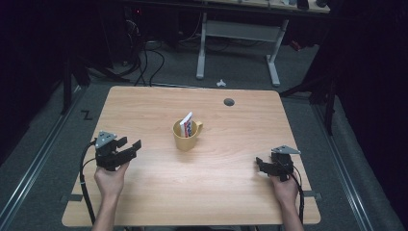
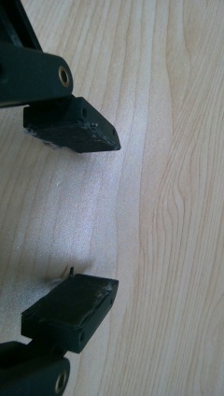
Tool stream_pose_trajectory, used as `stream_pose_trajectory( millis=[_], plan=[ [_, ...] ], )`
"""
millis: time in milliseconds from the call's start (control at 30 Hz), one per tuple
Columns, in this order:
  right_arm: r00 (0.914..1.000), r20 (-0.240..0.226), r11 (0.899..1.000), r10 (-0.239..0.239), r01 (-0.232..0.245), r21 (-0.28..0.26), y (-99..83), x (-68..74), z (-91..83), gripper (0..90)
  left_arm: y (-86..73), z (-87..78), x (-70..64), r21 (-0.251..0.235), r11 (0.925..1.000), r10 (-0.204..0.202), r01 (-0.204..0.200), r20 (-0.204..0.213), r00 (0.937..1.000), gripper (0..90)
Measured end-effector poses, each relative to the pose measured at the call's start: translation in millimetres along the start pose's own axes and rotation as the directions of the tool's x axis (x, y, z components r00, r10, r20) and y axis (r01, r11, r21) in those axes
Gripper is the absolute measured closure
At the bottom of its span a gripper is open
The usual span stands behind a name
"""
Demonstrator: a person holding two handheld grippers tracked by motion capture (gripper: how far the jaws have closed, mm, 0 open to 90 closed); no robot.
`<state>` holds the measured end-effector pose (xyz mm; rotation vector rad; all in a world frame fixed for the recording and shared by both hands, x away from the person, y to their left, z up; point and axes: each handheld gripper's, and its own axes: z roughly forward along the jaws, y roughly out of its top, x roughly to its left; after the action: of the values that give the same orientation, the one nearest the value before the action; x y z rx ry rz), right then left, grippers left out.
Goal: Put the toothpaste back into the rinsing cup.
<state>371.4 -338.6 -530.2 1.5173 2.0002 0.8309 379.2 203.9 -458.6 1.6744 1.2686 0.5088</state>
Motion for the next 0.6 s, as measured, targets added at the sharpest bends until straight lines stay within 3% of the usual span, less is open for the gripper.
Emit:
stream_pose_trajectory(
  millis=[600],
  plan=[
    [1.0, -0.001, 1.0, 0.0, 0.0, 0.0, 0.0, 0.0, 0.0, 28.2, -10.0, 11.8, -3.9, 0.039, 0.9992, 0.002, -0.002, 0.007, 1.0, 39.7]
  ],
)
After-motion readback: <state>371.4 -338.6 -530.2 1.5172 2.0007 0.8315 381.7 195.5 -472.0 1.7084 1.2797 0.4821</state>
